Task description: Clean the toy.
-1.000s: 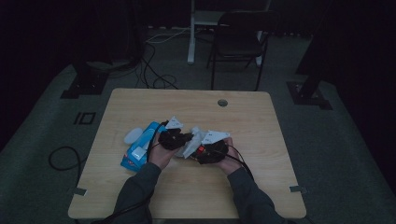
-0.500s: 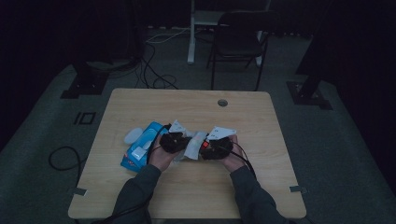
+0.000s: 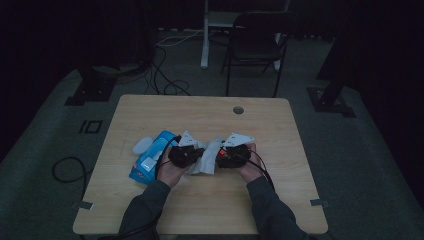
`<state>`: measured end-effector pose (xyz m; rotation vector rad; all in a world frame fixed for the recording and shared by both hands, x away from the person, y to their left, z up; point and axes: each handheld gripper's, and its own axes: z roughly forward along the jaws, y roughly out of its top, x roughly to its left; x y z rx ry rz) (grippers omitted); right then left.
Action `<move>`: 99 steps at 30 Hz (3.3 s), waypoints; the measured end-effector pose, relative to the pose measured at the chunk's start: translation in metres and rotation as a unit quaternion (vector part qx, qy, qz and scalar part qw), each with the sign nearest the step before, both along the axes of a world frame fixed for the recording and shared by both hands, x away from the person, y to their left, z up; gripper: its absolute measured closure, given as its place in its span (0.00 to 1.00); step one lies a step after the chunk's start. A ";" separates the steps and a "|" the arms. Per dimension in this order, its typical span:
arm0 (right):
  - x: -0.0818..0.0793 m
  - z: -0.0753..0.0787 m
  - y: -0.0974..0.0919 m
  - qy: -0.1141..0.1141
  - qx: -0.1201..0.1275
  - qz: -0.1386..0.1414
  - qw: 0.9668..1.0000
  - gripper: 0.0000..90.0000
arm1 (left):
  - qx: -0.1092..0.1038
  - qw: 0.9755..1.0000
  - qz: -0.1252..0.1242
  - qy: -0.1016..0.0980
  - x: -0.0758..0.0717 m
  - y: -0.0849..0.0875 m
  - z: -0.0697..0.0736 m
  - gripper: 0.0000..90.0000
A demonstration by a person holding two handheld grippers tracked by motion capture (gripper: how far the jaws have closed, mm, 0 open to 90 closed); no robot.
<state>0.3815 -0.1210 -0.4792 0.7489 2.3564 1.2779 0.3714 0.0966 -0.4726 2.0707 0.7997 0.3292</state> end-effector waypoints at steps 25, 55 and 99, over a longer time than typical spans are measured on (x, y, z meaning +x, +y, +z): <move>0.003 0.001 -0.002 0.002 0.023 -0.024 0.999 0.38 | 0.018 0.999 -0.031 0.003 -0.007 -0.018 -0.010 1.00; 0.008 -0.002 0.004 0.024 0.033 -0.058 0.997 0.38 | -0.015 0.998 -0.068 -0.009 -0.019 -0.037 -0.009 1.00; 0.010 0.002 0.005 0.032 0.041 -0.073 0.996 0.38 | -0.019 0.999 -0.049 0.003 -0.015 -0.041 -0.025 0.98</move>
